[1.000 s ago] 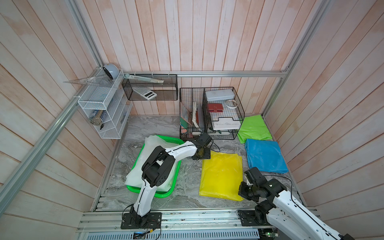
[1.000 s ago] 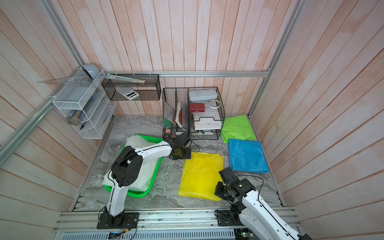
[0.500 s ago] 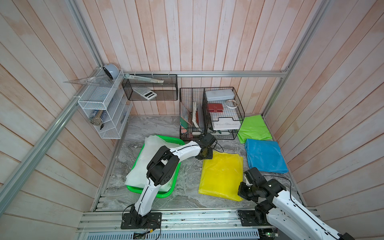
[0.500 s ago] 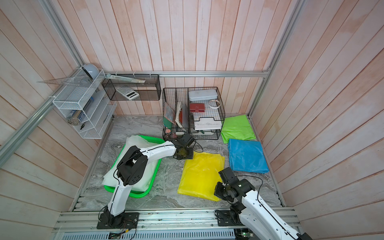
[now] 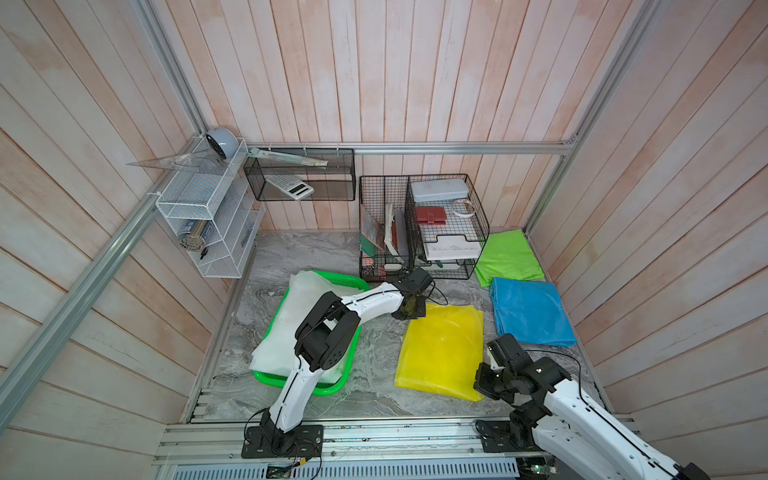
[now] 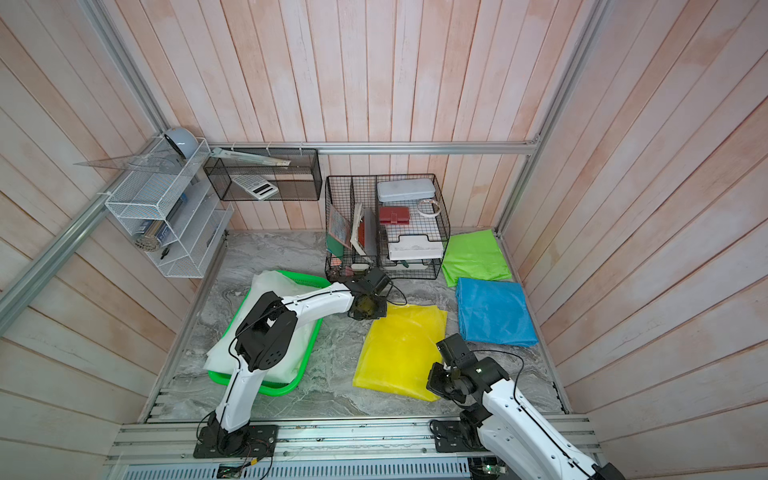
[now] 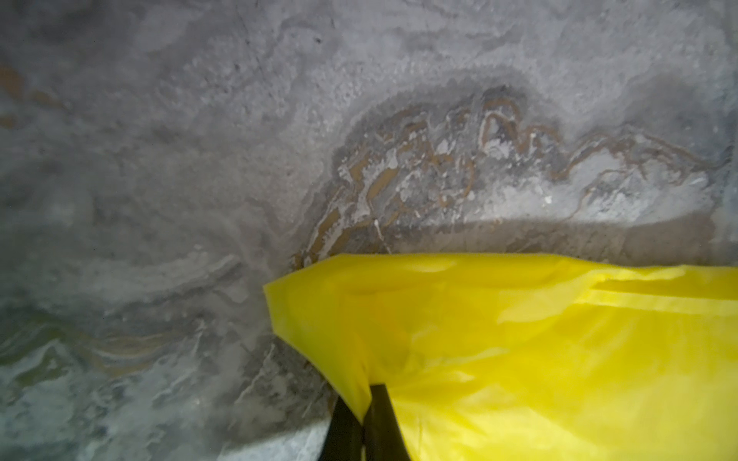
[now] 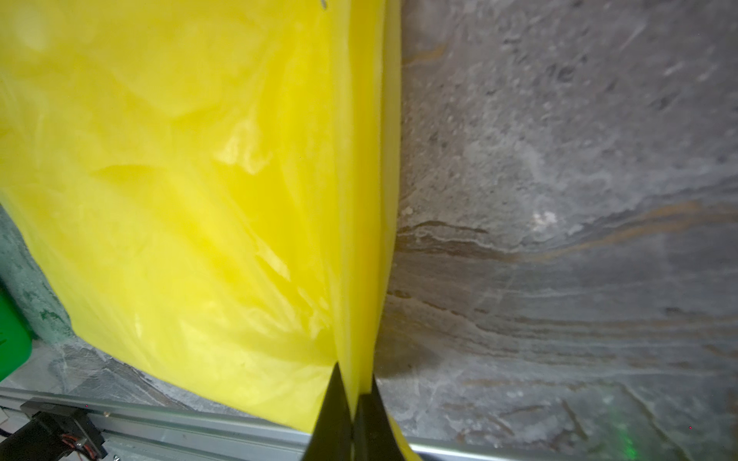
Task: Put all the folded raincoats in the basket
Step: Pick up the raincoat from the center of the board.
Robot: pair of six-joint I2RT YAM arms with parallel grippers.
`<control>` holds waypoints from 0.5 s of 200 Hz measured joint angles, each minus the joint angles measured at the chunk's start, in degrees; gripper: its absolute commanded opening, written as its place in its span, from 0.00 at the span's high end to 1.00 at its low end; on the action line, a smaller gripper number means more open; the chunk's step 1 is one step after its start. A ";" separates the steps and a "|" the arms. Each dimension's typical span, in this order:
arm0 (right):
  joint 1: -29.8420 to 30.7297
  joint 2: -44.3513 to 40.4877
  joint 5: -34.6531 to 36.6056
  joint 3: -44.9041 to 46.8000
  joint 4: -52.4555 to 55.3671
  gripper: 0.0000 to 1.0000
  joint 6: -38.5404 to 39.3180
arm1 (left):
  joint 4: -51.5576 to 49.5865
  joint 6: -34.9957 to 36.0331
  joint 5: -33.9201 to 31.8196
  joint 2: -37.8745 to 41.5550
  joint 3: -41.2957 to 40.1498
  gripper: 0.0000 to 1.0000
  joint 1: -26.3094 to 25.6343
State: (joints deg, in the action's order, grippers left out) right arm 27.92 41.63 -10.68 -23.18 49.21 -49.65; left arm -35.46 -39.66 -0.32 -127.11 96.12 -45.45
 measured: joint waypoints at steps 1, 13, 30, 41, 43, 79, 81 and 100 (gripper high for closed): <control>0.00 0.00 0.00 0.00 0.00 1.00 0.00 | -0.02 0.00 -0.02 0.00 0.00 1.00 0.00; 0.00 0.00 -0.35 0.00 -0.09 1.00 0.02 | -0.72 0.15 -0.59 0.17 0.00 1.00 0.00; 0.00 0.00 -0.85 -0.48 -0.11 1.00 0.02 | -2.36 0.70 -1.68 0.48 0.24 1.00 0.00; 0.00 0.00 -1.33 -1.18 0.09 1.00 -0.02 | -3.67 1.11 -2.36 0.79 0.74 1.00 0.00; 0.00 0.00 -1.42 -1.33 0.13 1.00 0.00 | -3.96 1.20 -2.54 0.87 0.85 1.00 0.00; 0.00 -1.62 -4.22 -5.92 0.31 1.00 -0.52 | -8.33 2.95 -5.66 4.66 2.91 1.00 0.02; 0.00 -1.77 -4.44 -6.23 0.26 1.00 -0.55 | -8.61 3.10 -5.84 4.96 3.06 1.00 0.02; 0.00 -4.33 -6.12 -8.94 -0.79 1.00 -2.10 | -10.75 4.31 -7.61 8.37 4.90 1.00 0.17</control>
State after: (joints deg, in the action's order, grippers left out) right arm 27.92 37.30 -16.80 -32.12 48.42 -51.75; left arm -46.22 -35.35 -7.92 -118.74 101.01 -45.28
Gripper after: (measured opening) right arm 0.057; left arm 0.047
